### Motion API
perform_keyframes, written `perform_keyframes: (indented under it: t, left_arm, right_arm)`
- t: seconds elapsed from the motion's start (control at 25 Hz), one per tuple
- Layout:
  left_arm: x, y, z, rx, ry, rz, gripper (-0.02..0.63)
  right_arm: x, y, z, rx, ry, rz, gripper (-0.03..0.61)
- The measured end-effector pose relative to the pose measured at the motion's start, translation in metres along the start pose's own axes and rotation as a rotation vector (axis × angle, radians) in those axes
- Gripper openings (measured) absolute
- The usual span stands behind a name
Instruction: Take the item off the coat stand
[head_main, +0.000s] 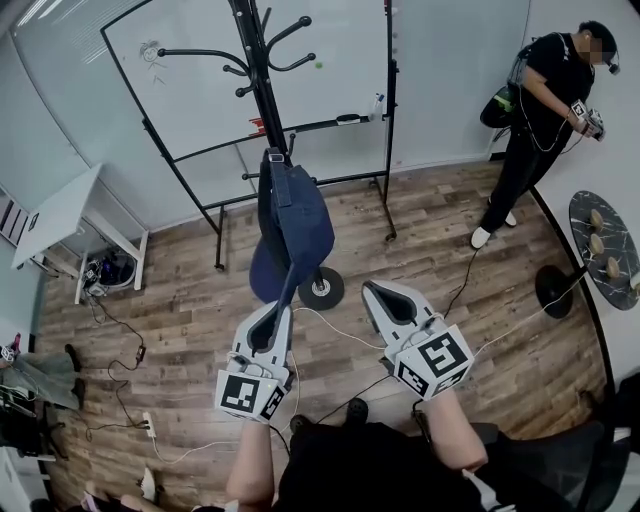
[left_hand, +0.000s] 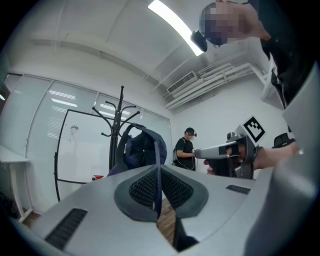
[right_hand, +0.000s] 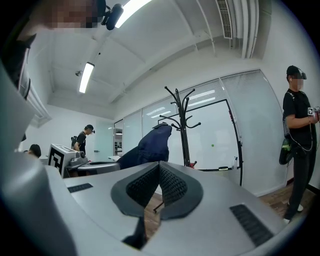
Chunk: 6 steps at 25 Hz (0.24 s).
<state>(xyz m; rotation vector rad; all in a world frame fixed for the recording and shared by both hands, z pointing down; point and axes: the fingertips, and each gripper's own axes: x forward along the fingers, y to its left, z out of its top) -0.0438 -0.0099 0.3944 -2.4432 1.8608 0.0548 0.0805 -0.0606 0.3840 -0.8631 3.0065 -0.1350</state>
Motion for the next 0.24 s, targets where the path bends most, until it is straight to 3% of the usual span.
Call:
perform_keyframes:
  t: [0.24]
  left_arm:
    - [0.0031,0.0003,-0.0009,-0.019,-0.003,0.002,0.03]
  right_arm:
    - [0.0003,-0.0023,0.0019,0.001,-0.003,-0.002,0.031]
